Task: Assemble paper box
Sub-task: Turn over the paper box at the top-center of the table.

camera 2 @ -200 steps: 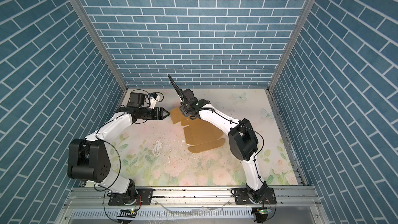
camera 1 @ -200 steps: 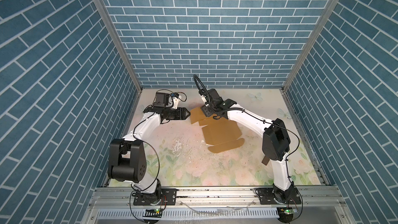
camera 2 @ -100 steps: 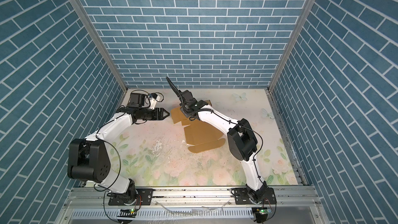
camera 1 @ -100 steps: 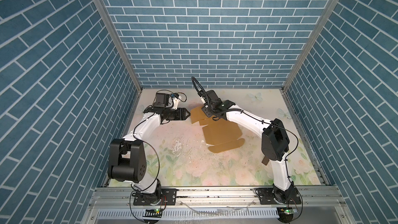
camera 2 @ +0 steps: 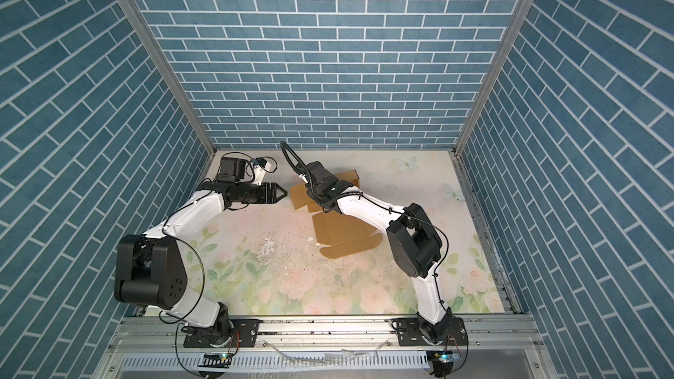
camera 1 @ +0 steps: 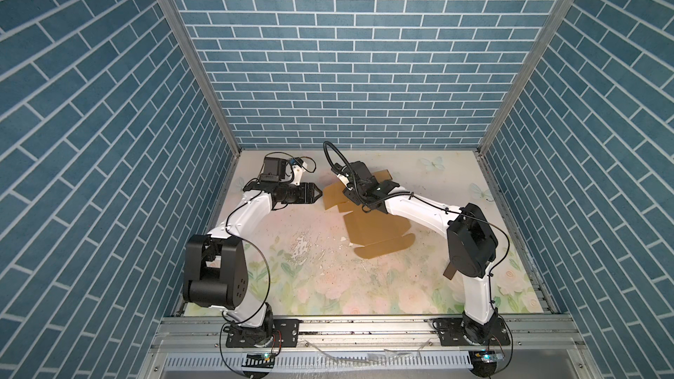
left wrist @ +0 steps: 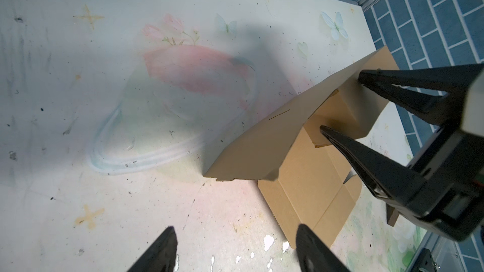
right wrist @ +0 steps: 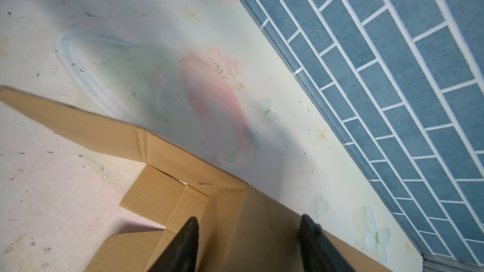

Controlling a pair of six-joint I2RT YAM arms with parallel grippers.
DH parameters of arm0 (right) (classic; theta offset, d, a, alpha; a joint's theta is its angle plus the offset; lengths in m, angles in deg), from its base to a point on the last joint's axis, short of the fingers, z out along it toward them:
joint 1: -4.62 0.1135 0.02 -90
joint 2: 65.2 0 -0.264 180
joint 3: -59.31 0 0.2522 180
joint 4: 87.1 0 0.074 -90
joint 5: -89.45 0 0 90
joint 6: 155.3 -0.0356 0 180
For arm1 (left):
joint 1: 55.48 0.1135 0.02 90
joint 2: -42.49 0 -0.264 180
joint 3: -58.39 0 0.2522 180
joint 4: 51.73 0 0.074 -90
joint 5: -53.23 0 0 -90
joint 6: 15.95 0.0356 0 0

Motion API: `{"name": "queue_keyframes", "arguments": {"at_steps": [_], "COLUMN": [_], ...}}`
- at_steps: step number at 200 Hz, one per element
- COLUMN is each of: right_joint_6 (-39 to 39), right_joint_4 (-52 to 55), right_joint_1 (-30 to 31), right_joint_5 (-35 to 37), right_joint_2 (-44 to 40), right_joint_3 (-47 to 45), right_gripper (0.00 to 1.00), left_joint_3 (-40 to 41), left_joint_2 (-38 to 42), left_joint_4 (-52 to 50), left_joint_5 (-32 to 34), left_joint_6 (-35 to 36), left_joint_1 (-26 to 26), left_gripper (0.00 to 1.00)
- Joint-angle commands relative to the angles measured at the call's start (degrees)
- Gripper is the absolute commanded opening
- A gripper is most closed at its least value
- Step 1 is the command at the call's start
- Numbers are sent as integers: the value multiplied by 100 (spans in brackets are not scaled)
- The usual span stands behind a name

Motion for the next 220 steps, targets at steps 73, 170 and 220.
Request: {"name": "queue_keyframes", "arguments": {"at_steps": [73,170,220], "right_joint_6": [1181,1213,680], "right_joint_4": [-253,-858,-977], "right_joint_1": [37,39,66], "right_joint_5": [17,-596,-1147], "right_joint_2": [-102,-777,-1653], "right_joint_3": [-420,-825,-1303], "right_gripper": [59,68,71], "left_joint_3": [-28,-63,-107], "left_joint_2": [143,141,108], "left_joint_4": [-71,-10,4], "left_joint_5": [25,-202,-223], "left_joint_6": [89,205,186], "left_joint_1": [26,28,22], "left_gripper": [74,74,74]}}
